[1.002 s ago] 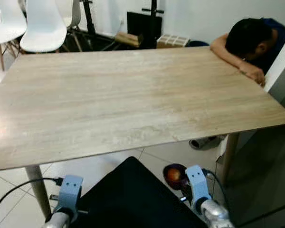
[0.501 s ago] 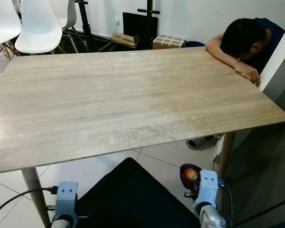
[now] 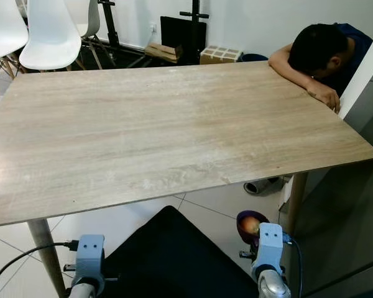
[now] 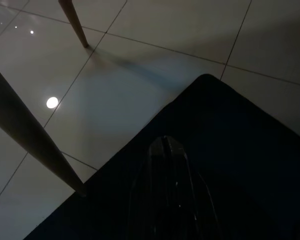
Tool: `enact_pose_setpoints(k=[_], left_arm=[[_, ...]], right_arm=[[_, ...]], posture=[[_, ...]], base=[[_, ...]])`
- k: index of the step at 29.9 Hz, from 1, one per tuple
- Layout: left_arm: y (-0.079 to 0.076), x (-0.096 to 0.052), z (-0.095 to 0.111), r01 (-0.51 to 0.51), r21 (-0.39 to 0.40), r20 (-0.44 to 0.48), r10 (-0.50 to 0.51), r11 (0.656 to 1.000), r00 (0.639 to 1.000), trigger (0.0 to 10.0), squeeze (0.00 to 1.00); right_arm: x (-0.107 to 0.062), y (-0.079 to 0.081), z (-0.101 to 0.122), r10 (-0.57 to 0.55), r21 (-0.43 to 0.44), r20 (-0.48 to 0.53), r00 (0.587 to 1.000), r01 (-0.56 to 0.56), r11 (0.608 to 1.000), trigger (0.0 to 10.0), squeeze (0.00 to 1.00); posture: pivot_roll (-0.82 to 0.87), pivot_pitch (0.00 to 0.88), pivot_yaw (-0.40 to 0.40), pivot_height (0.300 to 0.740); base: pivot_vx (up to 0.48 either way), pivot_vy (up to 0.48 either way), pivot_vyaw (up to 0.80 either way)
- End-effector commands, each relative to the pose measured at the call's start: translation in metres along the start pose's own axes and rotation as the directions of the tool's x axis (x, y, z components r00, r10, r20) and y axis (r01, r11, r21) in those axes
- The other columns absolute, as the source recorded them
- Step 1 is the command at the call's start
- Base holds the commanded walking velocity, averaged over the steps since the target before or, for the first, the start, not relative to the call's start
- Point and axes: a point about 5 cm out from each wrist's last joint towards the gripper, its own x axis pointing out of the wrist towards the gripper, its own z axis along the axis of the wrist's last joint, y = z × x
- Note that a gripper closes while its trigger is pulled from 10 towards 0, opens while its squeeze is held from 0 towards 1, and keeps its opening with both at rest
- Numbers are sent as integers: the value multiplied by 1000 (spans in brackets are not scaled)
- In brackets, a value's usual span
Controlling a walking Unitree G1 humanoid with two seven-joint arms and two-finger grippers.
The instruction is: Restocking fridge
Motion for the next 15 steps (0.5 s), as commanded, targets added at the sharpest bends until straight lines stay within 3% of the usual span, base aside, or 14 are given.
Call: enact_pose_setpoints(k=[1, 4, 9, 15], left_arm=[[-6, -4, -7, 10, 0, -23, -10, 1000, 1000, 10000, 0], [-6, -4, -7, 17, 7, -16, -17, 1000, 1000, 10000, 0], [-7, -6, -10, 21, 15, -21, -20, 1000, 1000, 10000, 0], [-2, -7, -15, 1, 5, -48, 0, 1000, 999, 10000, 0]], right_arm=[[0, -4, 2, -25, 22, 16, 1000, 25, 999, 10000, 0], [-1, -7, 2, -67, 11, 27, 997, 67, 998, 10000, 0], [-2, -2, 2, -20, 37, 47, 999, 19, 999, 10000, 0], [-4, 0, 12, 6, -38, 157, 988, 0, 999, 10000, 0]], posture=[[-72, 78, -35, 731], [-72, 81, -36, 731], [-68, 82, -41, 731], [-65, 77, -47, 731]], base=[[0, 0, 0], [0, 0, 0], [0, 0, 0], [0, 0, 0]])
